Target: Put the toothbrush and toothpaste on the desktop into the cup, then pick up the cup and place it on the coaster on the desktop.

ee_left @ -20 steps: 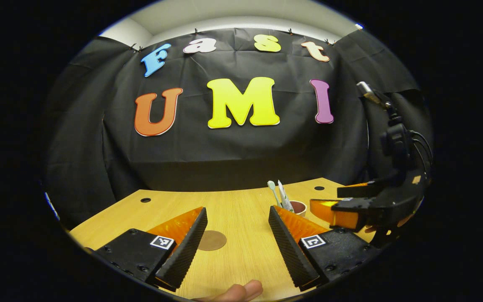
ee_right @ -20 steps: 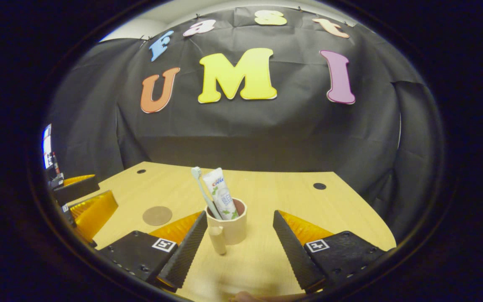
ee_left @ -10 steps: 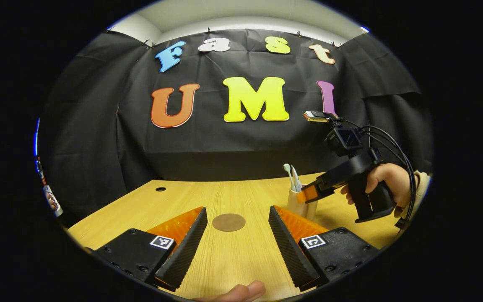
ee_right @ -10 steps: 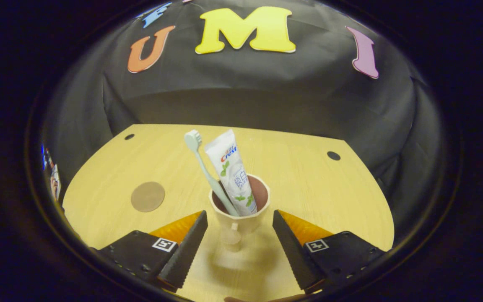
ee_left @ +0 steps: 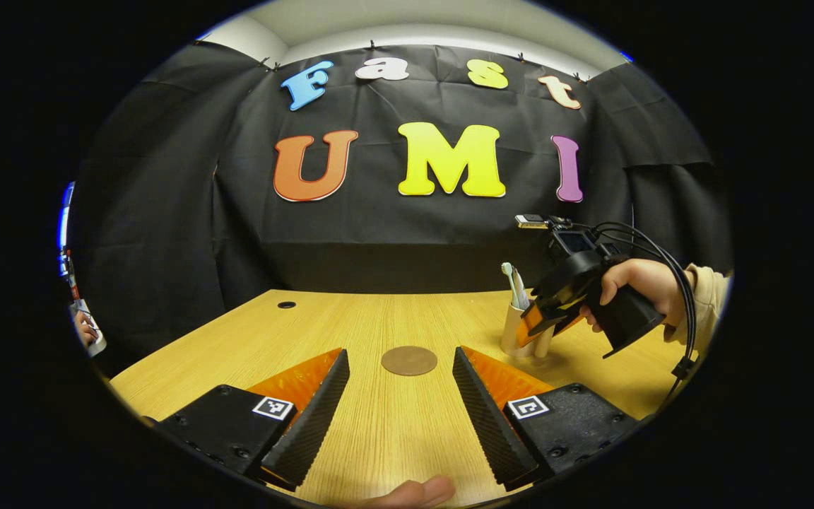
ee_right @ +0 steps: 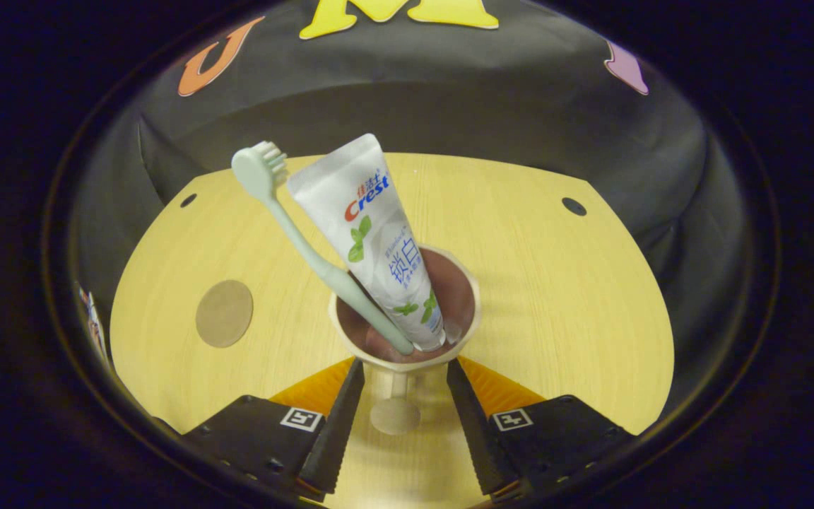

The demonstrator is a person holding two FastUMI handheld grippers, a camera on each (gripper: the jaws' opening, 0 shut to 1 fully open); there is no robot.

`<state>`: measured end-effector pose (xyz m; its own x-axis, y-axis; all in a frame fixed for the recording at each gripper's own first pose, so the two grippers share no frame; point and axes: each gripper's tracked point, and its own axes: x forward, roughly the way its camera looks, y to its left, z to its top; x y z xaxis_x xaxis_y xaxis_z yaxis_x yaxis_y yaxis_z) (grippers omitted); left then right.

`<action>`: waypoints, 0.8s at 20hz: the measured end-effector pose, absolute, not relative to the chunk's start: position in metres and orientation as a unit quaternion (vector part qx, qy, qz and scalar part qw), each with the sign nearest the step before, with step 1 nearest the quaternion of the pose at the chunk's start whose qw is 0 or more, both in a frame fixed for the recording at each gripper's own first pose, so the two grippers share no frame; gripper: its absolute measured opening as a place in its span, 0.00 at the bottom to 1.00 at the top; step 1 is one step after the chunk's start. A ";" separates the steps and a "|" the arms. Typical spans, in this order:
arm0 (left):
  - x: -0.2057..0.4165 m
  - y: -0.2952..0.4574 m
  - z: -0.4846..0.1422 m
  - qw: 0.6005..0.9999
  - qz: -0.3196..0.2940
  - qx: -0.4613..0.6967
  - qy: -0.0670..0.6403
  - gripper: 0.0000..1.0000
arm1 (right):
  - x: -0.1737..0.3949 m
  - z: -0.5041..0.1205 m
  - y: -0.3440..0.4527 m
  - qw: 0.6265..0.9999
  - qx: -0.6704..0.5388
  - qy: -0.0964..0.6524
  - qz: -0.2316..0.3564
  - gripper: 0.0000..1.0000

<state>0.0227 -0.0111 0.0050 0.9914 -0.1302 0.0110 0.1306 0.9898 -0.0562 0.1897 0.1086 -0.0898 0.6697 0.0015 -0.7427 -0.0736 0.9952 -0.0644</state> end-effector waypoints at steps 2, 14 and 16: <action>0.023 -0.012 0.003 0.997 -0.068 -0.034 0.000 0.94 | 0.185 -0.099 0.107 0.902 -0.036 0.431 0.018 0.64; 0.020 -0.015 -0.014 0.996 -0.082 -0.038 0.013 0.94 | 0.185 -0.107 0.106 0.899 -0.016 0.438 0.014 0.16; 0.018 -0.016 -0.015 0.995 -0.085 -0.041 0.013 0.94 | 0.183 -0.103 0.108 0.899 -0.009 0.437 0.017 0.16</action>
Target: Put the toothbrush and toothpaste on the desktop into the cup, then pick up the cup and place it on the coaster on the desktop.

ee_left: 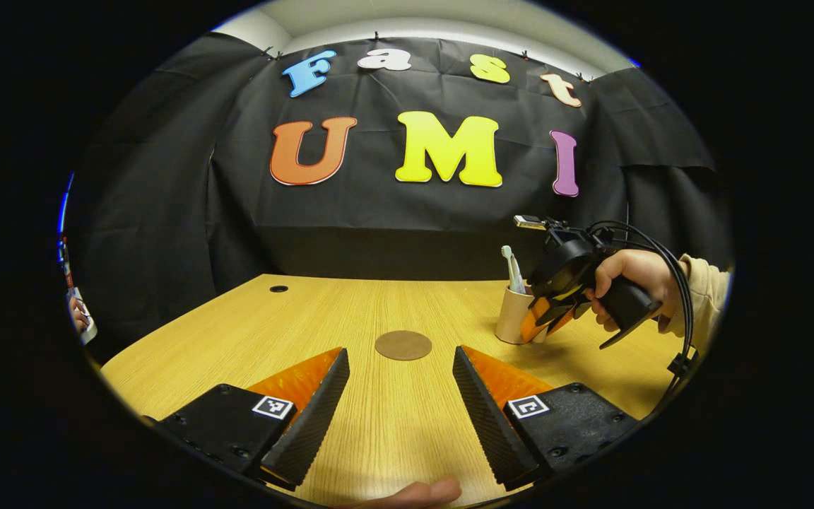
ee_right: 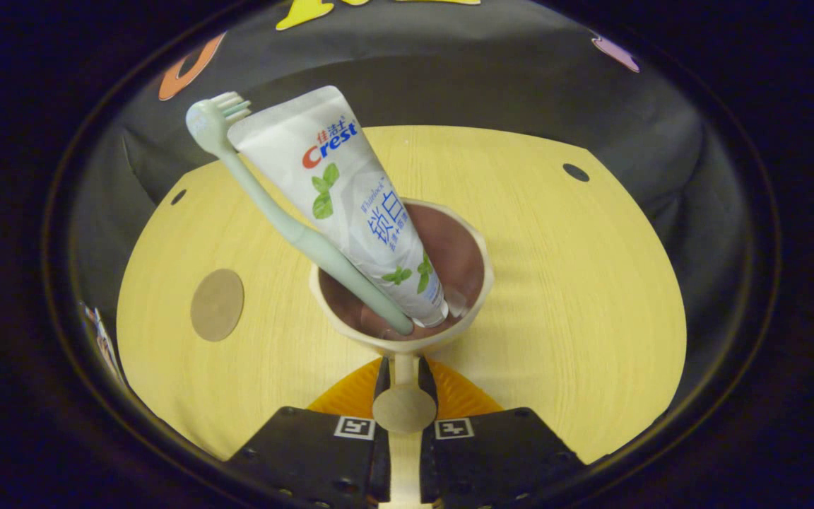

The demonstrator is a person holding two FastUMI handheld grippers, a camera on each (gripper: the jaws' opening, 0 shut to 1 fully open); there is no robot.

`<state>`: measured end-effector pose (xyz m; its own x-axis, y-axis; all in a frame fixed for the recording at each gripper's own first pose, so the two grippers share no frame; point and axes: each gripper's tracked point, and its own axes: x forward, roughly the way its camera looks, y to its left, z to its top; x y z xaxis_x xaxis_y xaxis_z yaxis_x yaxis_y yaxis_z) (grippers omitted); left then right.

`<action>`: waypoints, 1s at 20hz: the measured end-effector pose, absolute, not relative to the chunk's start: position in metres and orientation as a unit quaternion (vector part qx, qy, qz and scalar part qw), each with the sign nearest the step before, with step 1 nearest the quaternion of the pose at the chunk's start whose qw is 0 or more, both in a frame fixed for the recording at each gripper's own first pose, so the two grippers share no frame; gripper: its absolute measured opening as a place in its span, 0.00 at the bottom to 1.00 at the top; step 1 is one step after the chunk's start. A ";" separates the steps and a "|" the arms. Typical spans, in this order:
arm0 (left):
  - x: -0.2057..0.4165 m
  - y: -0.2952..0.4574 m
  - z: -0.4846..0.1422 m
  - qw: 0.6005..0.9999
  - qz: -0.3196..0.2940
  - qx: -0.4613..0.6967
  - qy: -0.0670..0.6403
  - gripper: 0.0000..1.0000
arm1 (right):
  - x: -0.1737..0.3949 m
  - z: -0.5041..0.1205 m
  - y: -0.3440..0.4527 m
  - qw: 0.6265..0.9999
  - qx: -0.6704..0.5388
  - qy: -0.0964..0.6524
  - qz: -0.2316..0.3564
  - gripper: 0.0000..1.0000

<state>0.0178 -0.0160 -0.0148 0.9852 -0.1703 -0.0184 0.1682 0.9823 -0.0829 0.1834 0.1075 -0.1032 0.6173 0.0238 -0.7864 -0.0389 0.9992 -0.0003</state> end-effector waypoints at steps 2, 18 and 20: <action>0.016 -0.016 -0.013 0.995 -0.089 -0.043 0.007 0.94 | 0.186 -0.105 0.108 0.904 -0.008 0.428 0.019 0.17; 0.005 -0.020 -0.015 0.995 -0.096 -0.036 -0.015 0.94 | 0.189 -0.103 0.095 0.904 -0.069 0.400 0.134 0.14; 0.005 -0.016 -0.014 0.995 -0.086 -0.039 -0.020 0.94 | 0.188 -0.100 0.089 0.904 -0.088 0.391 0.148 0.14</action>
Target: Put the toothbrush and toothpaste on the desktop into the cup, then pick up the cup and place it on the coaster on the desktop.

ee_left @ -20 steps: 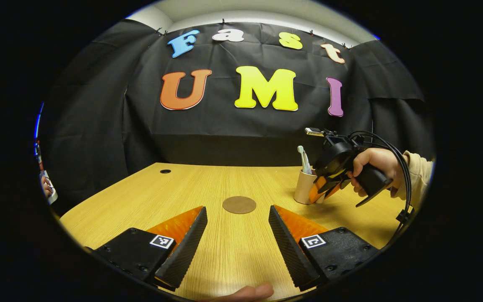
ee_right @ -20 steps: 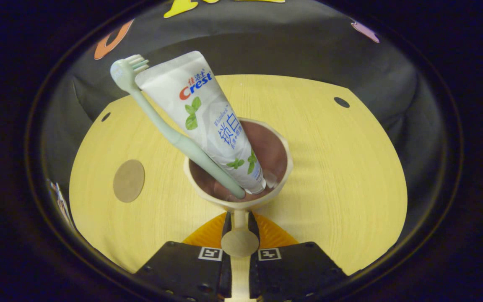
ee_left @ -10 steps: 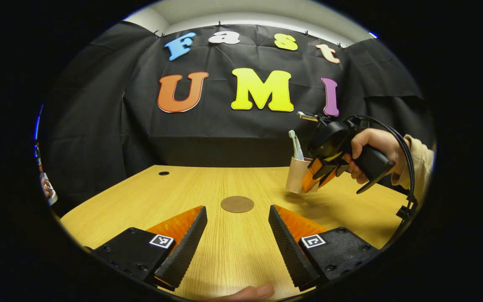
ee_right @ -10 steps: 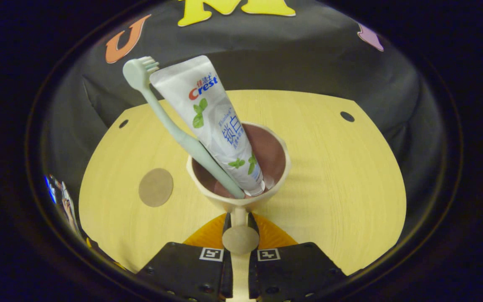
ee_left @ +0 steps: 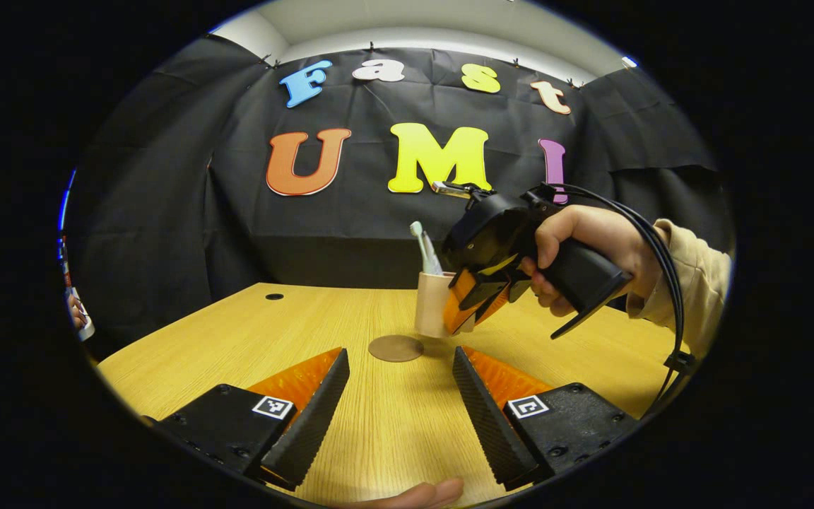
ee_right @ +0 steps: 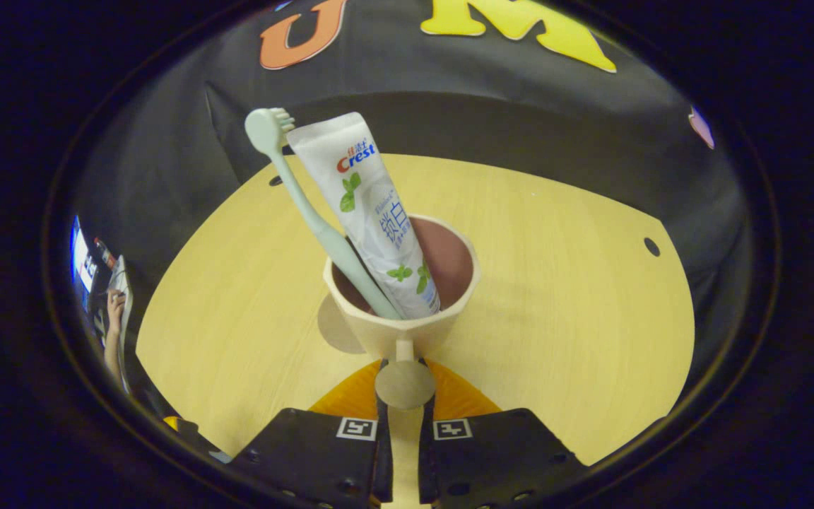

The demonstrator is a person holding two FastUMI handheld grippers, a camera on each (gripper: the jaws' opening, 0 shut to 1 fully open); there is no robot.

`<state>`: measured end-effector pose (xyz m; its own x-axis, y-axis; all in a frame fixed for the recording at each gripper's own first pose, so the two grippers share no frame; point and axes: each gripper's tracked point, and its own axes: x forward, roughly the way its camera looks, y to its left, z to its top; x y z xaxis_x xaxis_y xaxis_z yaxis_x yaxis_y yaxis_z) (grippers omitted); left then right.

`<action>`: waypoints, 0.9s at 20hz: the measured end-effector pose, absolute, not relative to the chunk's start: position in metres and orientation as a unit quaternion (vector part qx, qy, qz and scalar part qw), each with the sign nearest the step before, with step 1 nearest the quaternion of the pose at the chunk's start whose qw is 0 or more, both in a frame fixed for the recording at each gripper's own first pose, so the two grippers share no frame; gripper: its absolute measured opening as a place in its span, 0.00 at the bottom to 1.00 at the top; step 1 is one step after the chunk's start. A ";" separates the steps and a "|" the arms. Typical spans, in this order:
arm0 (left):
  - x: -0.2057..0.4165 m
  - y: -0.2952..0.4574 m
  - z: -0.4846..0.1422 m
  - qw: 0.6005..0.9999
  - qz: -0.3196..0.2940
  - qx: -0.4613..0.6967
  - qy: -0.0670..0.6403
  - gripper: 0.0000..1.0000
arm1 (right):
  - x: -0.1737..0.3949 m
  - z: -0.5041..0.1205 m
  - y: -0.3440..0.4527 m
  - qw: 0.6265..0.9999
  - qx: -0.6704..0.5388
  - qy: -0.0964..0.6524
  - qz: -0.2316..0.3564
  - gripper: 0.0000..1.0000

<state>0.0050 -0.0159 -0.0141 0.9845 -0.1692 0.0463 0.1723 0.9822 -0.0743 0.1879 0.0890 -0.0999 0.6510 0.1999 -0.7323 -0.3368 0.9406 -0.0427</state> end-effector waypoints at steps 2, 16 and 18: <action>0.003 -0.016 -0.014 0.995 -0.086 -0.037 -0.022 0.94 | 0.181 -0.091 0.083 0.903 -0.103 0.387 0.155 0.14; 0.005 -0.015 -0.024 0.995 -0.090 -0.043 -0.009 0.94 | 0.177 -0.090 0.091 0.884 -0.097 0.429 0.160 0.13; 0.004 -0.016 -0.025 0.995 -0.093 -0.042 -0.007 0.94 | 0.181 -0.096 0.097 0.878 -0.098 0.438 0.166 0.14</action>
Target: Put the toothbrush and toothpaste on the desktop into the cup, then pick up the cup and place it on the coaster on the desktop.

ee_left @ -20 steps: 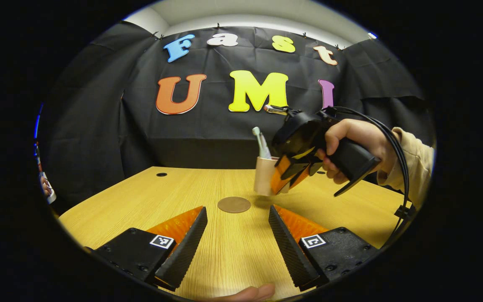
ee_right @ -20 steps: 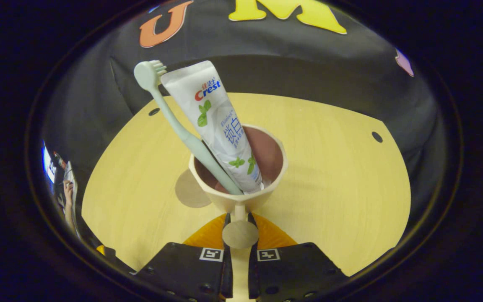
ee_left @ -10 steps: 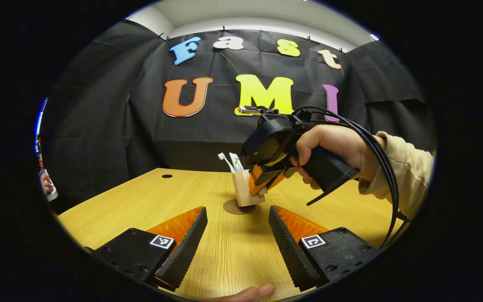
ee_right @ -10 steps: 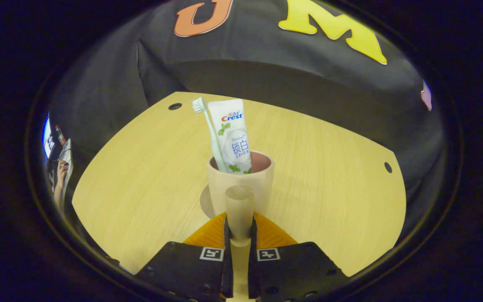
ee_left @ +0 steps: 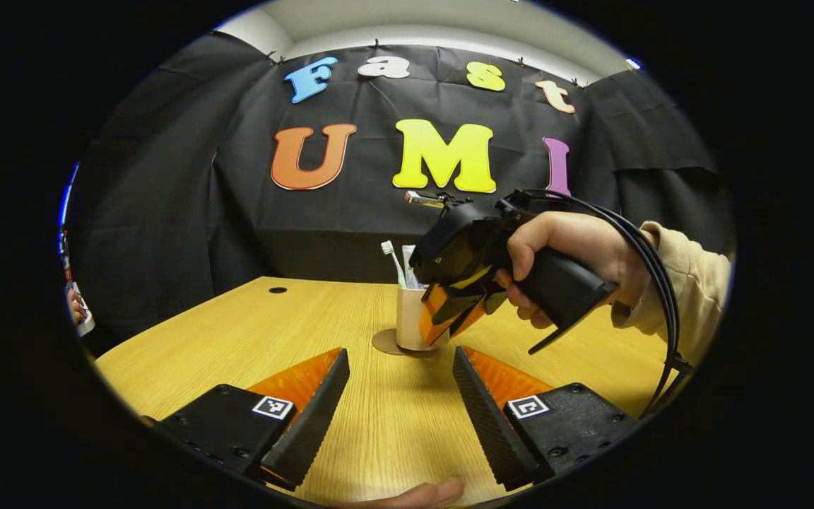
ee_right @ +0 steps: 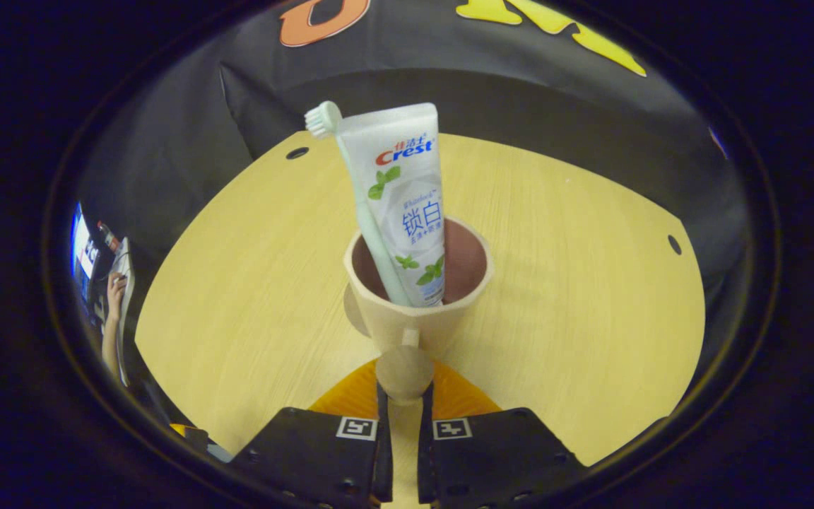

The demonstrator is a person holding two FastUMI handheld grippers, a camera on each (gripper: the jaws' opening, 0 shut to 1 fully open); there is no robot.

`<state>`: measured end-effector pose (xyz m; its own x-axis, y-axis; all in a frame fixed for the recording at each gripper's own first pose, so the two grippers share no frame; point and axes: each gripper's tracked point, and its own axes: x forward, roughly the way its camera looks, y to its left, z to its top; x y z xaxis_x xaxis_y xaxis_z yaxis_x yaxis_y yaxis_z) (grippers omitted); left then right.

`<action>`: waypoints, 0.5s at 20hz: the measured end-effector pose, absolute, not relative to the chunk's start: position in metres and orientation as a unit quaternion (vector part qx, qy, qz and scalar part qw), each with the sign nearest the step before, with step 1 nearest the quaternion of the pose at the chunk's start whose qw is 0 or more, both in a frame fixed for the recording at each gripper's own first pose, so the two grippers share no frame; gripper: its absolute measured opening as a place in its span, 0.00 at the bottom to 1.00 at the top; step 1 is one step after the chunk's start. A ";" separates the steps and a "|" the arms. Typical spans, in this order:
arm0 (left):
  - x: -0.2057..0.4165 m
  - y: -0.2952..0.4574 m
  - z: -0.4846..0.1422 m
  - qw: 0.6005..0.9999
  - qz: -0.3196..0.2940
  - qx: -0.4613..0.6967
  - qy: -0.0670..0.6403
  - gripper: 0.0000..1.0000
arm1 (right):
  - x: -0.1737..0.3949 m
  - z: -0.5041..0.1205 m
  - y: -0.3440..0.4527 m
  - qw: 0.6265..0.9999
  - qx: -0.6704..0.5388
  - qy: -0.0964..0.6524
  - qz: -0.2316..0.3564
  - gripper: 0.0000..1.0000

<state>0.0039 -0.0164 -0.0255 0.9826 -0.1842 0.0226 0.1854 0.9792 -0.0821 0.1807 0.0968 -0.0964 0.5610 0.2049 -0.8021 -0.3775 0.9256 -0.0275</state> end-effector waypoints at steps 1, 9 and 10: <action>0.003 -0.017 -0.026 0.995 -0.094 -0.042 -0.008 0.94 | 0.181 -0.097 0.100 0.878 -0.104 0.437 0.167 0.14; 0.004 -0.015 -0.034 0.994 -0.096 -0.049 0.004 0.94 | 0.194 -0.135 0.113 0.855 -0.092 0.486 0.156 0.24; 0.005 -0.014 -0.035 0.994 -0.095 -0.051 0.005 0.94 | 0.193 -0.141 0.111 0.850 -0.083 0.498 0.148 0.28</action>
